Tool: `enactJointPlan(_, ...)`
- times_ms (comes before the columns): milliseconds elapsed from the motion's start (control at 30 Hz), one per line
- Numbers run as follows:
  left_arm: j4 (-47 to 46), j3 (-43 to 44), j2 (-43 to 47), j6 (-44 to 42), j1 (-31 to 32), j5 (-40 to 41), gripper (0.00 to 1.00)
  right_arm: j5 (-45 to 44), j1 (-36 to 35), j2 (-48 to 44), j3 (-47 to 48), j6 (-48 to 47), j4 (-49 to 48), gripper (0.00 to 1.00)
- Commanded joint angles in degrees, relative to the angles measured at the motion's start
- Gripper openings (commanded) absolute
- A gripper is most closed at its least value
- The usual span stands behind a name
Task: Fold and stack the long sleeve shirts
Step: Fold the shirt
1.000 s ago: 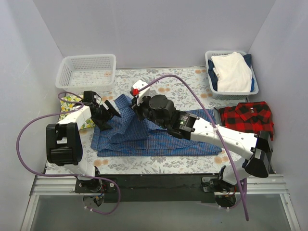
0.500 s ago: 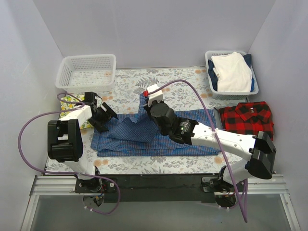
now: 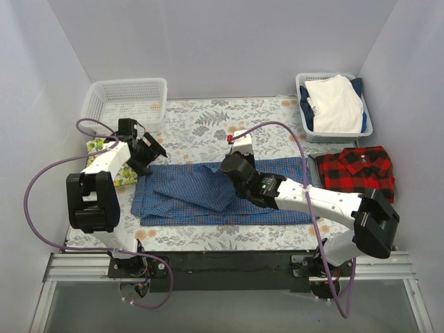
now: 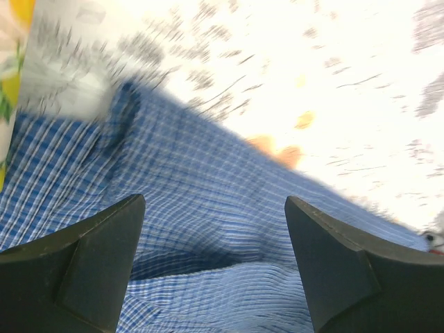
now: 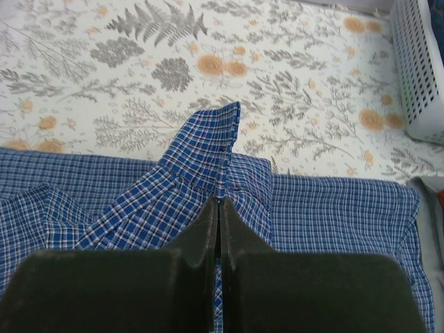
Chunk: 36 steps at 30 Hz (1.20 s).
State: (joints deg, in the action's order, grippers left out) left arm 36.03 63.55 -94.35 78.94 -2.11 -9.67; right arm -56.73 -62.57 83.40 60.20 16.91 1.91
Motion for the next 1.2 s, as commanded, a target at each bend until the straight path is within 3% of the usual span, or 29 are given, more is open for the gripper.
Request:
enactJointPlan(0, 1.76, 5.62, 3.73, -1.76, -0.09, 2.11, 0.82, -2.07, 0.77, -0.87, -1.14, 9.17, 5.20, 0.01)
enactJointPlan(133, 0.89, 4.75, 4.52, -2.82, -0.09, -1.83, 0.82, 0.38, 2.97, -0.17, -2.55, 14.71, 8.98, 0.01)
enactJointPlan(333, -1.57, 1.23, 5.66, -4.40, 0.61, -10.88, 0.81, -0.84, 5.52, 3.26, 0.08, 26.23, 24.34, 0.01)
enactJointPlan(567, -3.86, -0.88, 5.84, -5.55, 4.04, -19.50, 0.80, 8.64, 5.79, 10.72, 7.63, 21.71, 28.76, 0.01)
enactJointPlan(633, -5.08, -1.23, 6.71, -5.20, 4.13, -20.65, 0.80, 14.76, 5.96, 11.17, 9.13, 18.53, 27.02, 0.07)
enactJointPlan(700, -5.97, -1.50, 6.72, -5.02, 4.39, -22.58, 0.80, 19.96, 6.22, 10.30, 9.14, 14.32, 24.21, 0.21)
enactJointPlan(767, -6.59, -1.76, 6.46, -4.93, 4.57, -23.46, 0.80, 24.81, 6.31, 8.11, 8.35, 12.11, 20.60, 0.46)
enactJointPlan(900, -7.29, -1.94, 5.40, -5.37, 5.71, -23.73, 0.80, 26.76, 7.19, 5.29, 7.30, 10.34, 20.32, 0.70)
enactJointPlan(1000, -7.29, -2.38, 3.82, -5.63, 6.67, -23.38, 0.80, 31.75, 11.56, 2.66, 5.54, 12.79, 21.29, 0.73)
enactJointPlan(1133, -7.29, -3.43, 1.45, -5.46, 8.08, -21.45, 0.80, 36.24, 19.04, -0.77, 1.24, 14.82, 21.20, 0.64)
enactJointPlan(1167, -7.38, -3.78, 0.66, -5.29, 8.35, -21.01, 0.80, 36.95, 20.63, -0.78, 1.06, 14.39, 21.20, 0.57)
